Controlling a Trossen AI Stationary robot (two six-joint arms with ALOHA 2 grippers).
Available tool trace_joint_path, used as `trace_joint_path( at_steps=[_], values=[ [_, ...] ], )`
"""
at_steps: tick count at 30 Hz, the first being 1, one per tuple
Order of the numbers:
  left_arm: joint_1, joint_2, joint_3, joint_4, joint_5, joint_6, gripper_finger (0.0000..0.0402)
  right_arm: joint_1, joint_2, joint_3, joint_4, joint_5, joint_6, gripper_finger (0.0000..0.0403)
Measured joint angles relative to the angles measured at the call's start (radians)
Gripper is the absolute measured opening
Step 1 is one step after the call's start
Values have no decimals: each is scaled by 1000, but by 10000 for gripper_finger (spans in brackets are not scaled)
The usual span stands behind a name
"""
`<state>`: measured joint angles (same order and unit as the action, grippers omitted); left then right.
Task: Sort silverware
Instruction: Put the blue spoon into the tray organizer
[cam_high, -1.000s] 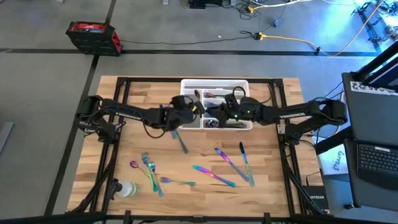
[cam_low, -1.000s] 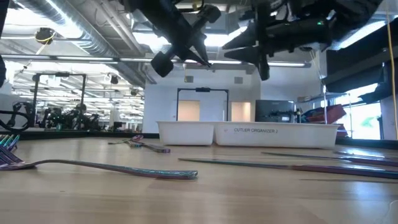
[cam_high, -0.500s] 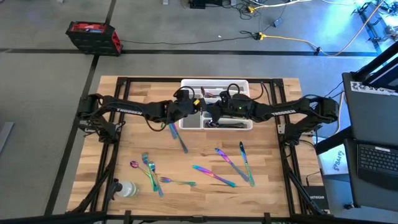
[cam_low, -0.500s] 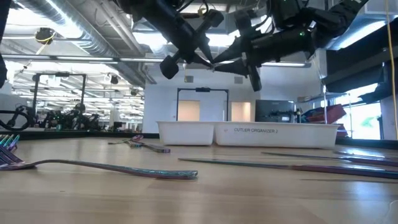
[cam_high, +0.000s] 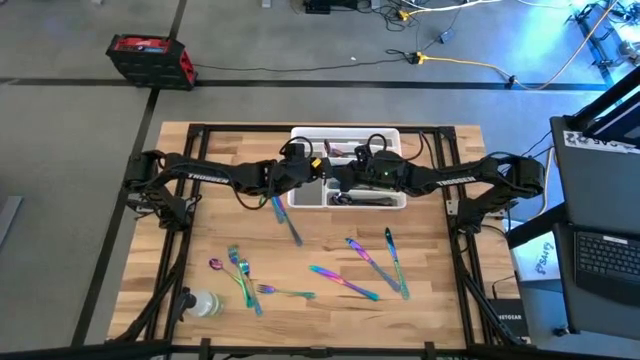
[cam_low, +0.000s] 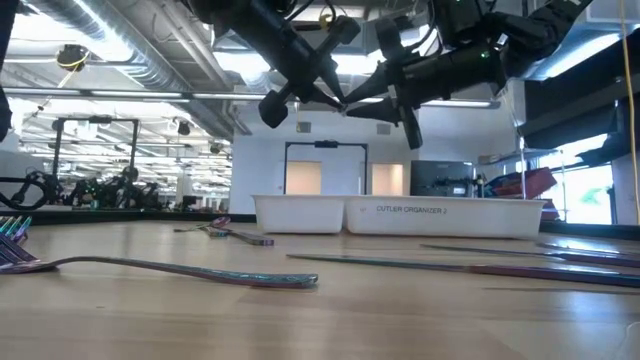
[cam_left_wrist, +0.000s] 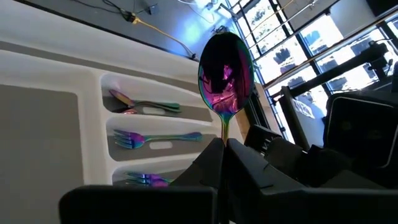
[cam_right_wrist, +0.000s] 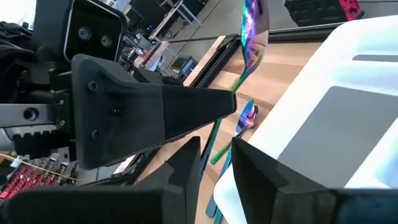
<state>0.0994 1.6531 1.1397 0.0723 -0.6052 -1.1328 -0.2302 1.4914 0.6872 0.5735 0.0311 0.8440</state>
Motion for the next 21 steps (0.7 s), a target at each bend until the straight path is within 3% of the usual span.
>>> trace_joint_path(
  at_steps=[7, 21],
  values=[
    [0, 0, 0, 0, 0, 3, 0, 0, 3, 0, 1, 1, 18, 74],
    [-1, 0, -2, -2, 0, 25, 0, 2, 130, 56, 21, -42, 4, 59]
  ],
)
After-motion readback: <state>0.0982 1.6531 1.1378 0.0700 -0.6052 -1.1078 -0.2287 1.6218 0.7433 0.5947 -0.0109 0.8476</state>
